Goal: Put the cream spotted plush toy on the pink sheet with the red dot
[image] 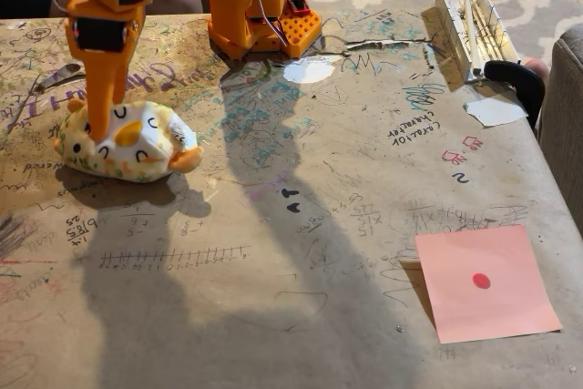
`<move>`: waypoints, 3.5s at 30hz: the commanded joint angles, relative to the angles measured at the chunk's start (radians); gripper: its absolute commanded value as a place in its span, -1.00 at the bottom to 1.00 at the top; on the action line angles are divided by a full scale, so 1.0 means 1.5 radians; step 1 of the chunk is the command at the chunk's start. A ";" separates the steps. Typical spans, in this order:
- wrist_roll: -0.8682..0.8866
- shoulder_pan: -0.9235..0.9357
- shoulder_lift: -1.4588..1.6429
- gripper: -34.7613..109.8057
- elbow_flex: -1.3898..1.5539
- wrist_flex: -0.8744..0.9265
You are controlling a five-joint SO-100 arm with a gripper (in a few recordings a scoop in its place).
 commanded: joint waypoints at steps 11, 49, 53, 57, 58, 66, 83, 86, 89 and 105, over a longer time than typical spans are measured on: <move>-0.096 -0.082 0.019 -0.39 -0.038 -0.013; 0.398 -0.860 1.000 -0.52 -0.493 0.418; 0.392 -0.857 1.002 -0.52 -0.453 0.418; 0.396 -0.848 1.000 -0.52 -0.369 0.373; 0.397 -0.839 0.990 -0.52 -0.333 0.344; 0.415 -0.804 0.032 -0.20 -0.676 0.218; 0.250 -0.764 0.754 -0.06 0.031 0.231; 0.221 -0.706 0.895 -0.07 0.075 0.295; 0.176 -0.618 0.926 -0.15 0.119 0.283; 0.318 -0.575 1.002 -0.52 0.196 0.244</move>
